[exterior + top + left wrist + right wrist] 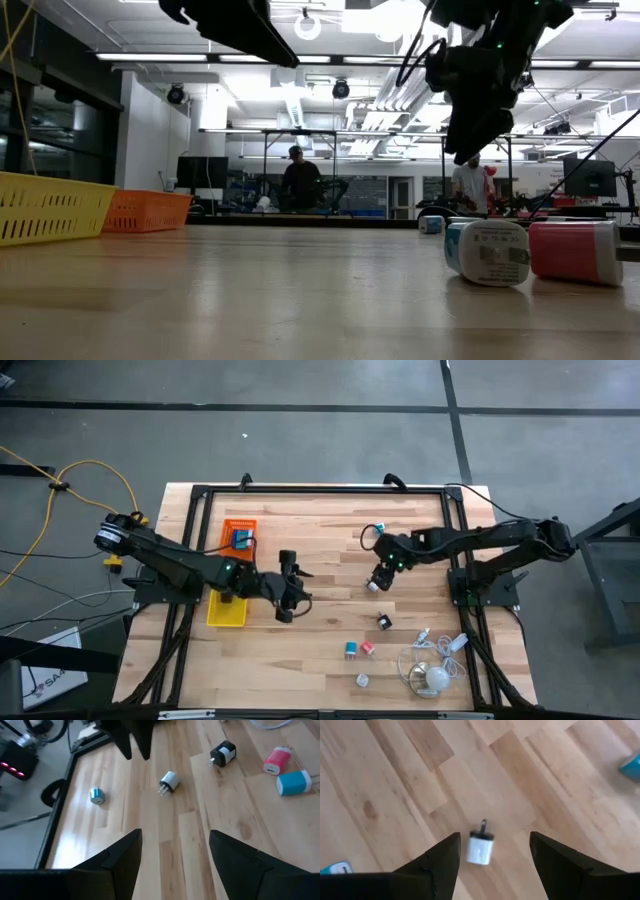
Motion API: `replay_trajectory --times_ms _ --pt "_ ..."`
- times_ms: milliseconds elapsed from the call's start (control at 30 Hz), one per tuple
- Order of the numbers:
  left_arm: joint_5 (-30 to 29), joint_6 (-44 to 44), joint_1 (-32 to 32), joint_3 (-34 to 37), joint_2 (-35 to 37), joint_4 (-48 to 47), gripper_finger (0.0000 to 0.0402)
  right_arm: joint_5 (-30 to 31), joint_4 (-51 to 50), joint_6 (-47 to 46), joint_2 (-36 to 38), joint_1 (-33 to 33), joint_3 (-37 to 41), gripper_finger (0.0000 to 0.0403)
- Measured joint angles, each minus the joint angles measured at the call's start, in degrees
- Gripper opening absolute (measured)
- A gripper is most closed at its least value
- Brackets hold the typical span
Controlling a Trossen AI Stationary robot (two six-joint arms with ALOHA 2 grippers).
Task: Pick & Place Office items
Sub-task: Put the white charger adapter into the yellow basket
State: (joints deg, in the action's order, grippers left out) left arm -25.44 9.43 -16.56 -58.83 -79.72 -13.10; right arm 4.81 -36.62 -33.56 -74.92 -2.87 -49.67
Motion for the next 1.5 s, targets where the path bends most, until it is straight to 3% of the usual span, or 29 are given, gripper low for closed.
replay_trajectory --times_ms 333,667,1500 --pt "8.32 -0.43 4.17 0.00 0.00 0.17 0.0223 7.42 -2.26 -11.77 -1.57 7.85 0.00 0.0225" --pt "8.40 -0.42 4.55 0.02 0.00 0.31 0.0223 9.96 -1.99 -16.14 -9.08 12.48 0.00 0.0225" --pt "8.38 -0.37 4.55 0.09 -0.02 0.24 0.0223 9.63 2.63 -17.82 -18.28 12.62 0.00 0.0225"
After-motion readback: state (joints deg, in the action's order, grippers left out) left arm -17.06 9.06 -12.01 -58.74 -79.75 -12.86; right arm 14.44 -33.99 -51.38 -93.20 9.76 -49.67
